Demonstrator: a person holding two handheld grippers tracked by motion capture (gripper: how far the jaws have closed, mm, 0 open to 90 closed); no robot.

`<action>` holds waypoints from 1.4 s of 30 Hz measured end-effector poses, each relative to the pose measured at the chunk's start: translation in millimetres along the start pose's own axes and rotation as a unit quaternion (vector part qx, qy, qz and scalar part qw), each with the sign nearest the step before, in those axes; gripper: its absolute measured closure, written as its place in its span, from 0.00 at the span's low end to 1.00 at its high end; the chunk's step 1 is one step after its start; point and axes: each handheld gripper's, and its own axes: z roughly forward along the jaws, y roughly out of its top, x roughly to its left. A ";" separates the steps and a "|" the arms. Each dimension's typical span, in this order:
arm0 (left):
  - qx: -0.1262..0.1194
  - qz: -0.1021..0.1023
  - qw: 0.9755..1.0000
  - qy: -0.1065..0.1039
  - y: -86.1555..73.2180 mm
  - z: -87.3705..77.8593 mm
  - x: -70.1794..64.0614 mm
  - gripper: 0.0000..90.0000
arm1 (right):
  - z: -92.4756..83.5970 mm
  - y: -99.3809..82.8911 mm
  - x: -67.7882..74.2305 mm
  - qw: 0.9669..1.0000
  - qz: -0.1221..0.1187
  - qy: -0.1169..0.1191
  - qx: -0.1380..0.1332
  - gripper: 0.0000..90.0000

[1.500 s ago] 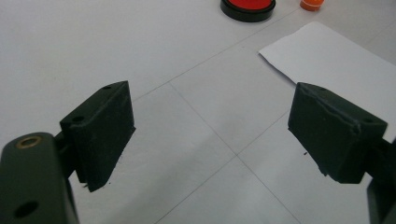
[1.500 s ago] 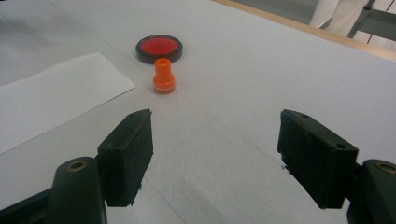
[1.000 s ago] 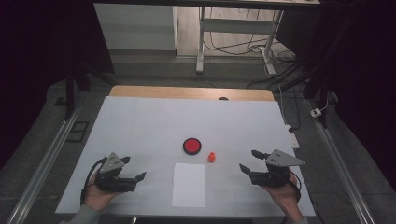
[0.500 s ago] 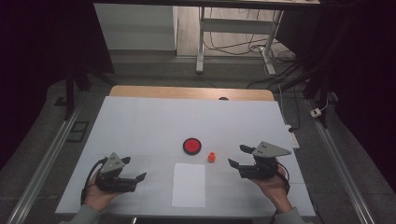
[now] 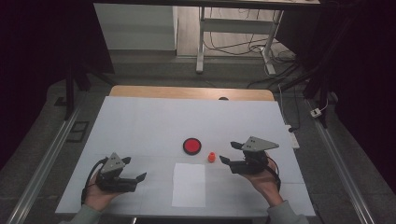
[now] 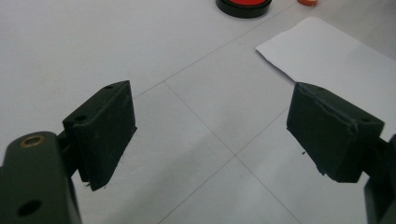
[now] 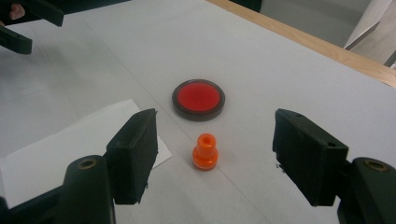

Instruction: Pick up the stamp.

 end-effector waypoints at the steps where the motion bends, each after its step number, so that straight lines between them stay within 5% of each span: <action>1: -0.001 -0.001 1.000 0.000 -0.1 0.0 0.2 0.18 | 1.8 0.6 0.1 1.000 0.001 0.002 0.000 0.34; 12: 0.002 0.000 1.000 0.000 -0.7 0.5 1.6 0.18 | 36.2 1.2 -1.2 0.999 0.006 0.000 0.044 0.35; 21: 0.005 0.000 1.000 0.000 -1.6 2.5 2.3 0.18 | 56.9 -2.9 1.0 0.998 0.009 0.010 0.054 0.38; 26: 0.007 -0.001 1.000 0.003 -2.5 2.2 3.3 0.18 | 68.8 -7.7 3.7 0.998 -0.005 0.008 0.068 0.40; 42: 0.011 0.001 1.000 0.002 -3.3 4.3 3.0 0.18 | 80.4 -20.5 3.7 0.997 -0.002 -0.003 0.081 0.54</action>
